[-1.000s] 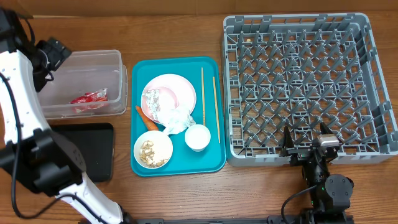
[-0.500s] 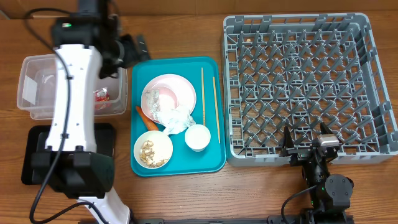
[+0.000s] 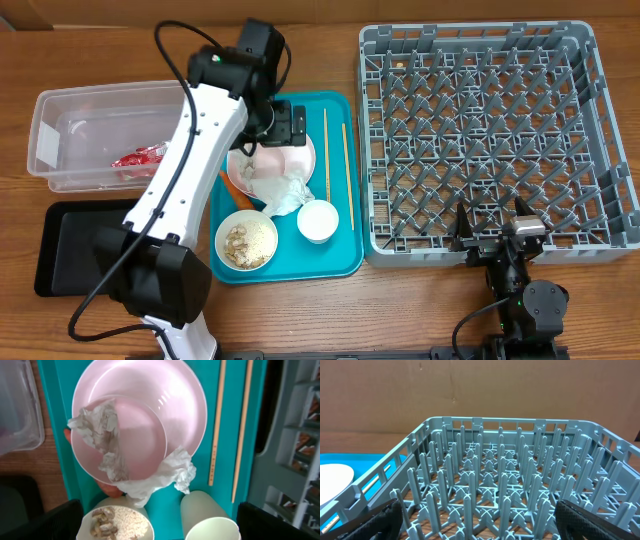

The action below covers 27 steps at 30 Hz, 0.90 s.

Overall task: Sort waste into correct bins and load items into the dishwasher
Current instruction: 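Move the left gripper back over the pink plate, then grasp the white crumpled tissue on the plate with the left gripper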

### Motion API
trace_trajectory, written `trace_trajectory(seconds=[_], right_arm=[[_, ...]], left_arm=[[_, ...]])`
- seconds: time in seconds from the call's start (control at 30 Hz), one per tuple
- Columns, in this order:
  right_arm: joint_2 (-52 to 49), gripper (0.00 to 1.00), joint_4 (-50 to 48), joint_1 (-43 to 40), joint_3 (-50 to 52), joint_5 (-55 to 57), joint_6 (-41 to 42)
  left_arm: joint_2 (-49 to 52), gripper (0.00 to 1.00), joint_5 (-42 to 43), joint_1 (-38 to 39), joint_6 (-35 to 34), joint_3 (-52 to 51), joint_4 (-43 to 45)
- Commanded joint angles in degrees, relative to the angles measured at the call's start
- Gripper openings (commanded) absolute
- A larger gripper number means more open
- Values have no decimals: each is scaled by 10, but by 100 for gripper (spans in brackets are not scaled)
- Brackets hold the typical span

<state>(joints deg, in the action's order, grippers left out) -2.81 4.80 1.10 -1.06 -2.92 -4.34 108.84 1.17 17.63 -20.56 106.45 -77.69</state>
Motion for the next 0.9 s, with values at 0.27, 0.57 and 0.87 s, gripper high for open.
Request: trace_trajectory(seconds=[0.27, 0.57, 0.87], right_arm=[[2, 100, -2, -3, 6, 1, -6], [2, 100, -2, -3, 6, 1, -6], [2, 100, -2, -3, 6, 1, -6]], left_arm=[[6, 100, -35, -1, 8, -104, 44], [6, 100, -33, -1, 9, -182, 109], [6, 98, -32, 0, 8, -209, 147]])
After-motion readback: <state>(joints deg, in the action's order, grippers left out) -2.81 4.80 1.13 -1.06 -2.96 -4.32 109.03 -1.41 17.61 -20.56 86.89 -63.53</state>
